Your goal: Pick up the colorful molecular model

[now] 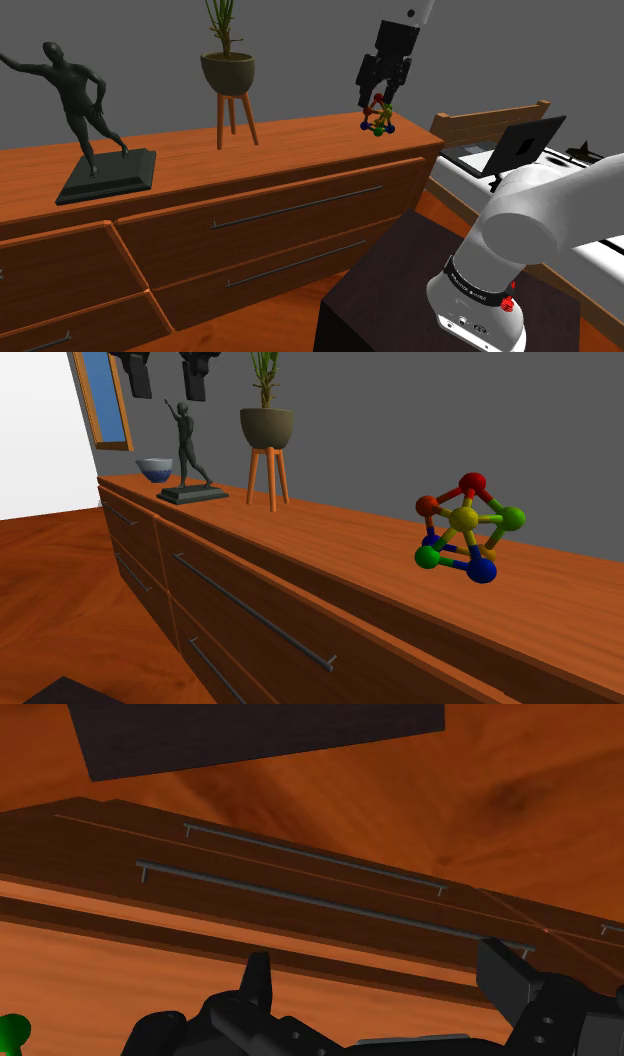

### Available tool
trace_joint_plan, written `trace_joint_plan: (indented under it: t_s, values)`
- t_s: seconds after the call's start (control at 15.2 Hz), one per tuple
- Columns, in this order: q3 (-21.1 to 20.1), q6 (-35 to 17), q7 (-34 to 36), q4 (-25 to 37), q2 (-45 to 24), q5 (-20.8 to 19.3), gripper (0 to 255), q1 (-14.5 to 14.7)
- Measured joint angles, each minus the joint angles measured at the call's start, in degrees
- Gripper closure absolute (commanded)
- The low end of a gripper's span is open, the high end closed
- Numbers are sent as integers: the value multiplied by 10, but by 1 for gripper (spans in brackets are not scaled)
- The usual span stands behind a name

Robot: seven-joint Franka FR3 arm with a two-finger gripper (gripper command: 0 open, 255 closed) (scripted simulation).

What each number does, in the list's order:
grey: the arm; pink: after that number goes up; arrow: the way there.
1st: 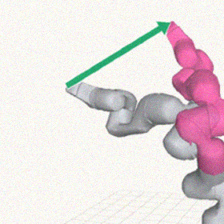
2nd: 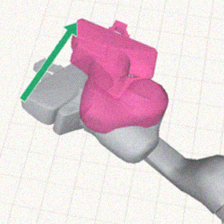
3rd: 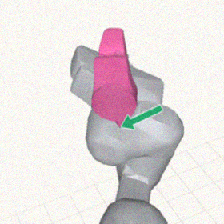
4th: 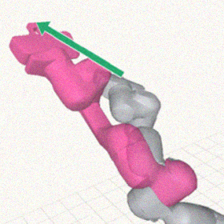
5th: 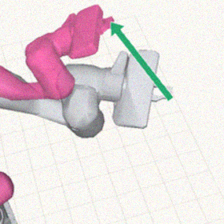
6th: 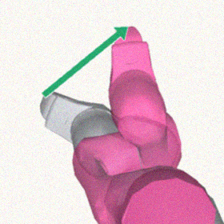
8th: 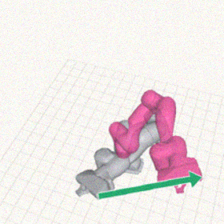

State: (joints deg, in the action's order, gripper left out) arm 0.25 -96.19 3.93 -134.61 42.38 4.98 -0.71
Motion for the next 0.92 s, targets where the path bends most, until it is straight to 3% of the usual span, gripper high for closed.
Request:
trace_joint_plan:
  t_s: [0.2,0.92]
  values:
    - [8,-13,-8,-3,-9,-9,0,-7]
    - [83,-151,-70,-15,-111,-76,0,-63]
